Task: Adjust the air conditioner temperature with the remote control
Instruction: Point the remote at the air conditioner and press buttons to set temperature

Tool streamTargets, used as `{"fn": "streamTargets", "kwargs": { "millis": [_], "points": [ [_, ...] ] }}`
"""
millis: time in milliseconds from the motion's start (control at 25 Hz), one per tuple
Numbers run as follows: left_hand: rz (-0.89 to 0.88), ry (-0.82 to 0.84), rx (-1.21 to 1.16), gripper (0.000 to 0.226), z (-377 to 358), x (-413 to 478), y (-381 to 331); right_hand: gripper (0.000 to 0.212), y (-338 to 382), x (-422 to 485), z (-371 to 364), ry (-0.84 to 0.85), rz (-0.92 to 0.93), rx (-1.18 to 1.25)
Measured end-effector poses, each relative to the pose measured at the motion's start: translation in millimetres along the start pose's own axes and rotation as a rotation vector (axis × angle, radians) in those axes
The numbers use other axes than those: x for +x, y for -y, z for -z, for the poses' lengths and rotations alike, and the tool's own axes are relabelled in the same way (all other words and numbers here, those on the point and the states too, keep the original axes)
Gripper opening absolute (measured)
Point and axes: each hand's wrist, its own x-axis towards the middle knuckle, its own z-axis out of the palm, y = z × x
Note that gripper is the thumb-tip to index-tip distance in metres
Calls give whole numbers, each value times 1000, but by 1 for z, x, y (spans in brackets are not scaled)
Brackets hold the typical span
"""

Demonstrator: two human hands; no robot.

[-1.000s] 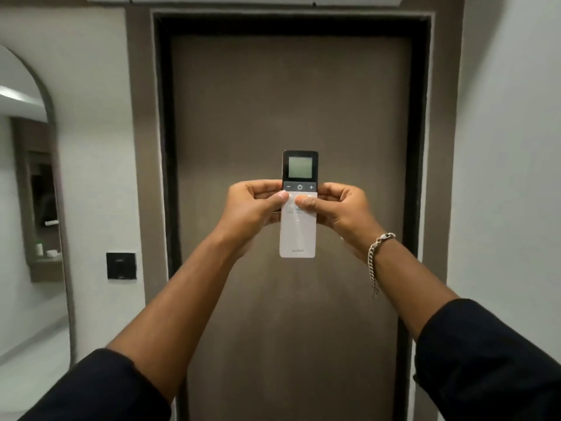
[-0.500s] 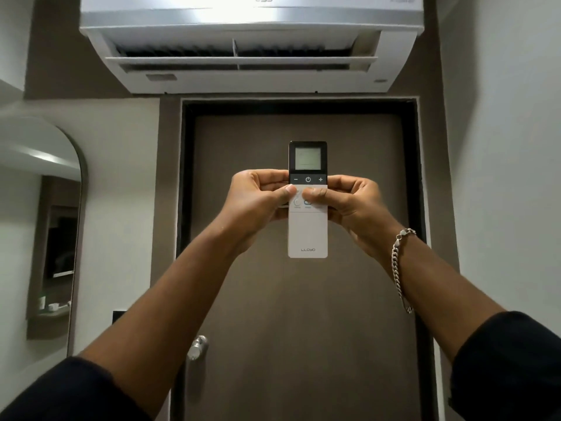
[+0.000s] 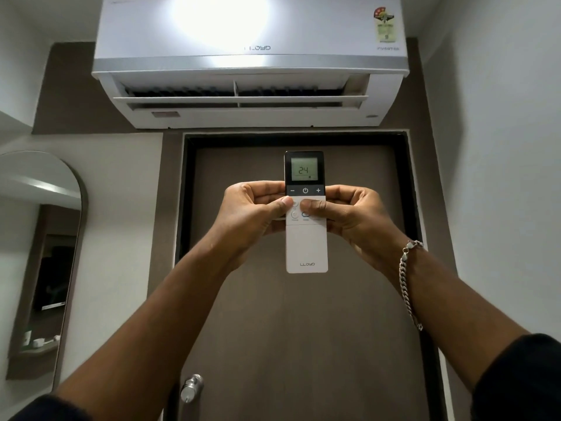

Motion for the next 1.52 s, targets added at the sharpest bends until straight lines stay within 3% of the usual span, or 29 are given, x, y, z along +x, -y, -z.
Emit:
{"fn": "streamTargets", "kwargs": {
  "millis": [680,1520],
  "points": [
    [-40,5,6,16,-3,2,-3,34,1,0,1,-40,20,-8],
    [-39,-84,29,8,-3,2,-5,42,1,1,-3,-25,18,-32]
  ]
}}
